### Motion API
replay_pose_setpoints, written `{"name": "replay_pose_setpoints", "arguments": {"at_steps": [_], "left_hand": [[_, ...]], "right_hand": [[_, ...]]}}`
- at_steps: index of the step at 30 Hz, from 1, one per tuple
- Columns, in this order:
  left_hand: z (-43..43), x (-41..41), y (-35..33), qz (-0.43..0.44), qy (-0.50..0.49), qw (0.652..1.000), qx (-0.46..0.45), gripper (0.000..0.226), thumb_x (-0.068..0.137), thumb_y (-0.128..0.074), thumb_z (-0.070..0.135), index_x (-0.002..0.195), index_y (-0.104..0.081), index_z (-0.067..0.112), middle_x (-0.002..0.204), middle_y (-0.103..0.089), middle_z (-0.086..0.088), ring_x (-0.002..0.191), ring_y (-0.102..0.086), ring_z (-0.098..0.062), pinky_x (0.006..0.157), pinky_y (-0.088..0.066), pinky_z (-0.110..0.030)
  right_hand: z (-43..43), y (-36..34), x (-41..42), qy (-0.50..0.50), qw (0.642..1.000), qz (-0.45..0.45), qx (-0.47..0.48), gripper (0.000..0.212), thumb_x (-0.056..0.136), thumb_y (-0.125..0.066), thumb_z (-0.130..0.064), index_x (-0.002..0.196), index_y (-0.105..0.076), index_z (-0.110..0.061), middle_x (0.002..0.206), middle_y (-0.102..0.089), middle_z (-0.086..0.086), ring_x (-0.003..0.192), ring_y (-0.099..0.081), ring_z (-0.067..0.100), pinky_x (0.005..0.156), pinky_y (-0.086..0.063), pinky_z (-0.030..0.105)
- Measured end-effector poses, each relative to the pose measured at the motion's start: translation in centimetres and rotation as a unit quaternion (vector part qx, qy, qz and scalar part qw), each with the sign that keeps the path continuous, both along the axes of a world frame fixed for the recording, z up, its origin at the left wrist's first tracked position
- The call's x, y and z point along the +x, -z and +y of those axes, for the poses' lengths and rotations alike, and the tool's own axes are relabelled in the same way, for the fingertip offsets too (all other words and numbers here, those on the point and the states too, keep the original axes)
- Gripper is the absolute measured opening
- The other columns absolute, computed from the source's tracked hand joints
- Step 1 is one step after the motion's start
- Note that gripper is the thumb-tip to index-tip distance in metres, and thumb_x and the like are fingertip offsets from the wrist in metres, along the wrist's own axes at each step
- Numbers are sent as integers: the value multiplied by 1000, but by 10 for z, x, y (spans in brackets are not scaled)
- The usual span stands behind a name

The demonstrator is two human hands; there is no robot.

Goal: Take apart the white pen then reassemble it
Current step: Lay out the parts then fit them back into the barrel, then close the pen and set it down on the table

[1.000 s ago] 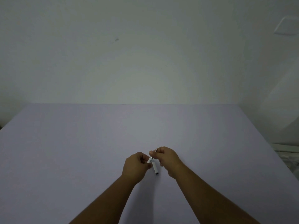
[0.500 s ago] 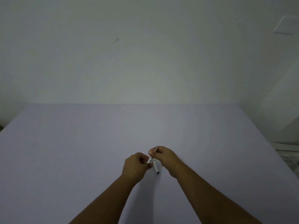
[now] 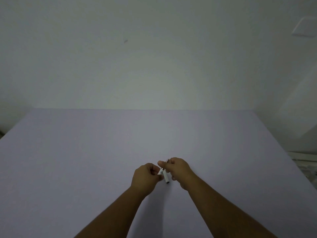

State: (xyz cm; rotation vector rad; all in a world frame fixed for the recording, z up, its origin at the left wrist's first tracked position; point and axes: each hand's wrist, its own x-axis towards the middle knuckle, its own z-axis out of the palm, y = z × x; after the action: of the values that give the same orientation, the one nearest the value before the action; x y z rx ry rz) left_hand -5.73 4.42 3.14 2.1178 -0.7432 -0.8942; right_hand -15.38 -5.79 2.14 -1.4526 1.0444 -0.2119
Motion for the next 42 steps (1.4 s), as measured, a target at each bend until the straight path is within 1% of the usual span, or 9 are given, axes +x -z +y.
{"name": "replay_pose_setpoints", "arguments": {"at_steps": [2,5,10,18,23,28,32,38,42], "left_hand": [[0,1,1,8,-1,1000,-3,18,74,-75,17,71,-60,26,70,-61,7,64,-57,-9,54,-45,-21],[-1,3,1,7,0,1000,-4,20,74,-75,17,70,-59,28,70,-61,8,64,-57,-8,53,-44,-21],[-3,3,6,-65,5,998,-5,18,75,-73,20,73,-57,27,67,-58,14,61,-53,-1,52,-38,-15],[-2,3,17,-149,6,989,2,9,80,-69,25,85,-63,22,65,-53,16,59,-49,-1,50,-33,-13],[0,12,19,-68,-15,997,15,14,74,-73,23,74,-60,26,68,-59,14,62,-55,-2,51,-38,-16],[4,24,25,52,-89,995,10,15,72,-76,18,70,-63,25,72,-66,6,64,-63,-10,45,-42,-16],[8,28,31,131,-121,984,-8,11,73,-75,12,71,-67,19,70,-68,-2,63,-63,-17,55,-47,-24],[11,33,34,170,-131,977,-7,7,74,-77,12,75,-72,16,68,-68,-2,62,-63,-17,62,-50,-29],[10,33,34,165,-120,979,-1,9,73,-77,13,72,-72,20,70,-70,1,64,-64,-16,65,-52,-30]], "right_hand": [[-1,0,-1,-9,1000,-6,13,32,76,-68,-47,67,-57,-18,74,-60,-1,60,-46,11,57,-37,25],[-4,0,-3,-29,997,-60,39,9,81,-67,-29,75,-67,-23,78,-64,-3,62,-49,9,57,-39,24],[-5,4,7,15,998,-26,51,28,80,-71,-27,57,-58,-17,66,-58,2,52,-43,12,57,-40,27],[-5,10,19,56,993,39,97,36,75,-75,-32,57,-51,-12,59,-44,4,43,-33,13,49,-33,28],[-14,17,18,62,992,97,58,48,77,-58,-61,72,-66,-14,74,-63,-2,59,-51,18,62,-45,30],[-17,48,17,-20,955,227,-188,36,87,-56,-34,55,-51,-17,68,-64,6,64,-60,18,70,-49,32],[-3,77,25,-80,930,253,-255,24,87,-57,-30,93,-57,-7,106,-64,15,100,-61,29,84,-50,34],[0,87,26,-47,928,243,-277,22,87,-57,-23,100,-55,-7,108,-62,14,98,-61,28,82,-48,32],[-5,66,34,50,978,139,-149,16,86,-60,-26,92,-66,-12,88,-71,10,85,-65,28,82,-51,39]]}}
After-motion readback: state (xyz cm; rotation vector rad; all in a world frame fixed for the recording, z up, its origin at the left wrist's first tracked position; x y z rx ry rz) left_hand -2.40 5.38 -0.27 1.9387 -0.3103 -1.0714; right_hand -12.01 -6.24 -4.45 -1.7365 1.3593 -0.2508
